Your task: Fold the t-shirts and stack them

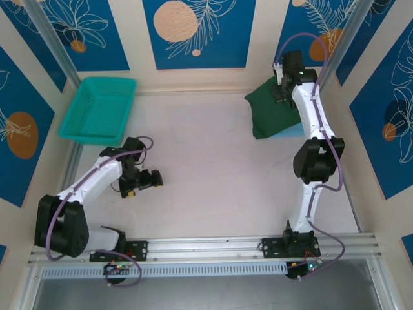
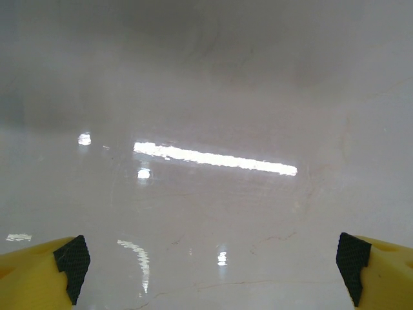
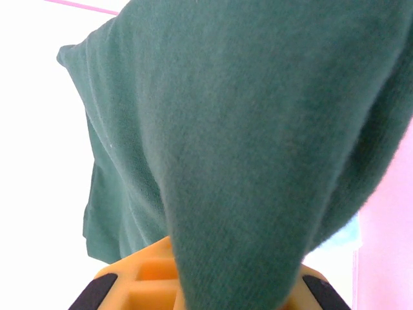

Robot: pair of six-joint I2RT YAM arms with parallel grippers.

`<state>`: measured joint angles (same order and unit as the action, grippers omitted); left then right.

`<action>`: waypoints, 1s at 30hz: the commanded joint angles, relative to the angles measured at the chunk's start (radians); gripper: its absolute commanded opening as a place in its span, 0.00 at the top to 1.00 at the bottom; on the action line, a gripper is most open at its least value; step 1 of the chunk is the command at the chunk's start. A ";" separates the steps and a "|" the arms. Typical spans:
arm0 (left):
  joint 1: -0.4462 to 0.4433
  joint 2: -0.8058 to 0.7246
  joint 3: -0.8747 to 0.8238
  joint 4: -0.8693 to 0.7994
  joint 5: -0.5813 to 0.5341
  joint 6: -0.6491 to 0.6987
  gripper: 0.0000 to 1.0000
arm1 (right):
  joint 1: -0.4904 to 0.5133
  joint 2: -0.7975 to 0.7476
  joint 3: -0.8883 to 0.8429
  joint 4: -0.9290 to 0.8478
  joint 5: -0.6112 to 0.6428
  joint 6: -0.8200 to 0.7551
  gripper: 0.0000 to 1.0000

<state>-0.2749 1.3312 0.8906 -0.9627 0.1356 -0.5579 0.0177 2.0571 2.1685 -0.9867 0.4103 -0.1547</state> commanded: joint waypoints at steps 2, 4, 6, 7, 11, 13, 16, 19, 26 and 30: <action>0.012 0.022 -0.016 -0.032 -0.011 0.025 0.00 | -0.045 -0.004 -0.005 0.051 -0.028 -0.013 1.00; 0.013 0.028 -0.015 -0.034 -0.013 0.024 0.00 | -0.070 0.029 -0.001 0.056 -0.038 -0.016 1.00; 0.013 0.032 -0.013 -0.037 -0.018 0.023 0.00 | -0.091 0.063 0.005 0.075 -0.035 -0.027 1.00; 0.013 0.035 -0.011 -0.040 -0.022 0.023 0.00 | -0.104 0.085 0.015 0.080 -0.035 -0.031 1.00; 0.013 0.049 0.000 -0.064 -0.045 0.025 0.00 | -0.143 0.179 0.086 0.073 -0.052 -0.024 1.00; 0.013 0.053 0.012 -0.086 -0.061 0.026 0.00 | -0.155 0.236 0.120 0.089 -0.045 -0.034 0.99; 0.012 0.051 0.023 -0.110 -0.084 0.033 0.00 | -0.183 0.329 0.209 0.094 -0.015 -0.034 0.95; 0.013 0.060 0.043 -0.140 -0.108 0.050 0.00 | -0.231 0.422 0.315 0.119 0.105 0.014 0.76; 0.011 0.087 0.051 -0.146 -0.102 0.053 0.00 | -0.265 0.464 0.402 0.155 0.302 0.180 0.24; 0.006 0.073 0.060 -0.145 -0.088 0.050 0.00 | -0.267 0.396 0.357 0.100 0.285 0.339 0.18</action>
<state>-0.2729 1.4105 0.9184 -1.0679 0.0498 -0.5201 -0.2634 2.5336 2.5294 -0.8650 0.6621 0.0353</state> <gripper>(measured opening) 0.999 0.816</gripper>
